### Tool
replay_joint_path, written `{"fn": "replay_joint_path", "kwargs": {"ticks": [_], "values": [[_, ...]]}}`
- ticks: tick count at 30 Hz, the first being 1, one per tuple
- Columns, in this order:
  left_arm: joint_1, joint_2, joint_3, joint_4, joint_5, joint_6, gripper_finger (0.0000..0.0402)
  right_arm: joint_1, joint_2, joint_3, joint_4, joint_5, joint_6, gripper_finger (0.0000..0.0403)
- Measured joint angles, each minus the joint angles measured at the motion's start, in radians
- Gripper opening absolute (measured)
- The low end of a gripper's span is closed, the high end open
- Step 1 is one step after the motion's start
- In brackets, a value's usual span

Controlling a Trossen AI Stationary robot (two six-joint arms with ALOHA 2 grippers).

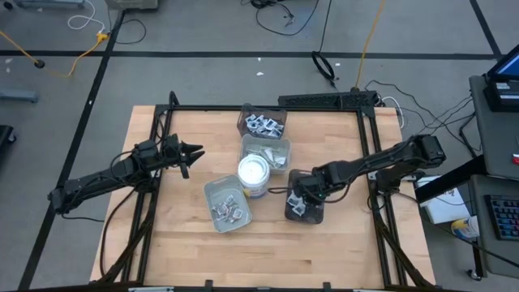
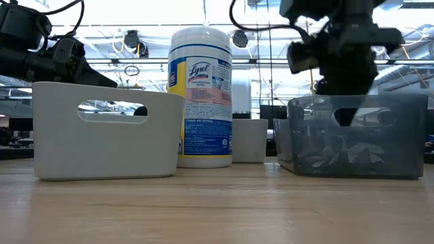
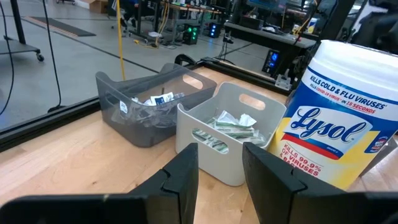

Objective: Pick & Place First Aid Supplies
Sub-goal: Put the towelette pack into the bottom transparent black bin, then return to Home Position

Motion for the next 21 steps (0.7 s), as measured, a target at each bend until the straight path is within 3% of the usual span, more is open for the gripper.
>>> {"fn": "replay_joint_path", "kwargs": {"ticks": [7, 10, 15, 21], "values": [[0.000, 0.000, 0.000, 0.000, 0.000, 0.000, 0.0129, 0.000, 0.000, -0.042, 0.037, -0.001, -0.055, 0.0010], [0.000, 0.000, 0.000, 0.000, 0.000, 0.000, 0.0129, 0.000, 0.000, -0.042, 0.039, -0.016, -0.056, 0.0029], [0.000, 0.000, 0.000, 0.000, 0.000, 0.000, 0.0129, -0.003, 0.000, -0.041, 0.044, -0.081, -0.083, 0.0107], [0.000, 0.000, 0.000, 0.000, 0.000, 0.000, 0.0129, -0.056, -0.079, -0.024, 0.066, 0.042, -0.205, 0.0203]]}}
